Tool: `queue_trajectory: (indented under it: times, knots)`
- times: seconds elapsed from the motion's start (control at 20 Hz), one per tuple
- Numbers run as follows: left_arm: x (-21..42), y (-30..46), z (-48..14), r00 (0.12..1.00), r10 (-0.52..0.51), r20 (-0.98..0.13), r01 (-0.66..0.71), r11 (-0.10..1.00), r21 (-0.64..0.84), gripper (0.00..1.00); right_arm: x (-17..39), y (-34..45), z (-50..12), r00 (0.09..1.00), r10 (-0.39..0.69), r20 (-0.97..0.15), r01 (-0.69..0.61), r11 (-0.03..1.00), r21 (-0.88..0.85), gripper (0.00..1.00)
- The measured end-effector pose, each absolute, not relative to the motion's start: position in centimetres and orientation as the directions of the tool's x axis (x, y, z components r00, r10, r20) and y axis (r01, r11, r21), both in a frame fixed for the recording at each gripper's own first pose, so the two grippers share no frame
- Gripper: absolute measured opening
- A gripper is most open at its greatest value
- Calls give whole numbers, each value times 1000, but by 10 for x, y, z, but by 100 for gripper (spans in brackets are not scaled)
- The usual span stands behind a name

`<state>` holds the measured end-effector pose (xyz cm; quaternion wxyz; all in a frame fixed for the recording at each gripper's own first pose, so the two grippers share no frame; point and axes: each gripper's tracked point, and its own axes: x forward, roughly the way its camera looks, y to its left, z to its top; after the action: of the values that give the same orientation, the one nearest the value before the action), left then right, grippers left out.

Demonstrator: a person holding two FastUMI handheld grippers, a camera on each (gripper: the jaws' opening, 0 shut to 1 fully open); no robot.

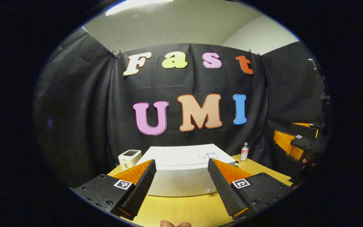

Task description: Open the microwave oven with the left hand, put the food in, and close the microwave oven.

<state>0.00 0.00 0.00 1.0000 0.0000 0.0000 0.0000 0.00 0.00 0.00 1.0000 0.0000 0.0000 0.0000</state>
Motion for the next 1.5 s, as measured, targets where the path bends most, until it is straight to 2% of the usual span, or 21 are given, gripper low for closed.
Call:
queue_trajectory:
  times: [1.2,1.5]
  knots:
    - [9,-1,11,999,36,-1,-36,998,44,99,17,-17,10,1000,-7,6,7,1000,26,96]
    - [20,-14,-19,999,18,-43,-17,999,30,99,6,-24,12,1000,-7,4,7,1000,18,96]
